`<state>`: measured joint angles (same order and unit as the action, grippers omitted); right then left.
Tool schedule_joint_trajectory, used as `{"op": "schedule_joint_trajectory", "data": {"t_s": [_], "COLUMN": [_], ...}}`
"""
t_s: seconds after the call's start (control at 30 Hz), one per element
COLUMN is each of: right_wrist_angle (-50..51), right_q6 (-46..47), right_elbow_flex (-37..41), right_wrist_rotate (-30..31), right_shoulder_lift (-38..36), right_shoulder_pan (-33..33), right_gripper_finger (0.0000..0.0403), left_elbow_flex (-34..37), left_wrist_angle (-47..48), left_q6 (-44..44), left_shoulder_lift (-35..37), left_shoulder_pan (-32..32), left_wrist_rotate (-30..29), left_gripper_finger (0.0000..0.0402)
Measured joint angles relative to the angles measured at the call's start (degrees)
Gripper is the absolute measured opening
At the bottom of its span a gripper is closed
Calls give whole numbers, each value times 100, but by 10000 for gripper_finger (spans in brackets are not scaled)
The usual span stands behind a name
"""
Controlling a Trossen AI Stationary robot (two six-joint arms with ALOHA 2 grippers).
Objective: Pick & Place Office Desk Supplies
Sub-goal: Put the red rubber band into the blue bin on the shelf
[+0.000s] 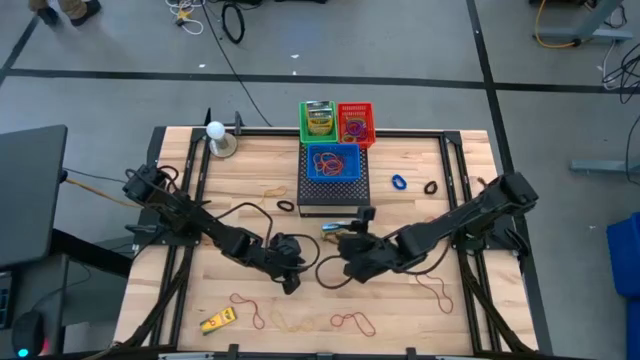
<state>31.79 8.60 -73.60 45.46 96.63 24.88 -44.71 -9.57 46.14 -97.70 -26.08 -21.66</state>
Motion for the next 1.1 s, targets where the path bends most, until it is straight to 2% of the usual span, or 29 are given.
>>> {"op": "schedule_joint_trajectory", "data": {"t_s": [0.17, 0.27, 0.33, 0.4, 0.47, 0.57, 0.7, 0.83, 0.93, 1.1], "right_wrist_angle": [833, 1777, 2008, 1838, 1429, 490, -140, -299, -385, -393], "right_q6": [1250, 1997, 2338, 2615, 2821, 2863, 2758, 2404, 2151, 1759], "right_elbow_flex": [0, 11, 278, 786, 1440, 2341, 3143, 3595, 3823, 4037], "right_wrist_rotate": [-302, -369, -367, -373, -416, -512, -686, -673, -674, -728], "right_shoulder_lift": [-655, -1000, -1293, -1616, -1980, -2553, -3192, -3714, -3982, -4309], "right_shoulder_pan": [52, 163, 265, 344, 420, 463, 413, 410, 320, 110], "right_gripper_finger": [79, 30, 9, 10, 10, 4, 8, 4, 3, 9], "left_elbow_flex": [-44, -219, -397, -574, -860, -1476, -2423, -3145, -3540, -4166], "left_wrist_angle": [-502, -587, -594, -540, -448, 573, 2402, 3539, 4058, 4340], "left_q6": [-393, -753, -939, -1166, -1309, -1323, -961, -924, -947, -1249], "left_shoulder_lift": [97, 165, 176, 213, 223, 281, 279, 202, -8, -529], "left_shoulder_pan": [-22, -14, 18, 54, 162, 381, 851, 1353, 1647, 1835], "left_wrist_rotate": [-203, -78, -39, 70, 200, 232, 252, 491, 690, 896], "left_gripper_finger": [103, 71, 42, 14, 7, 8, 21, 52, 83, 139]}}
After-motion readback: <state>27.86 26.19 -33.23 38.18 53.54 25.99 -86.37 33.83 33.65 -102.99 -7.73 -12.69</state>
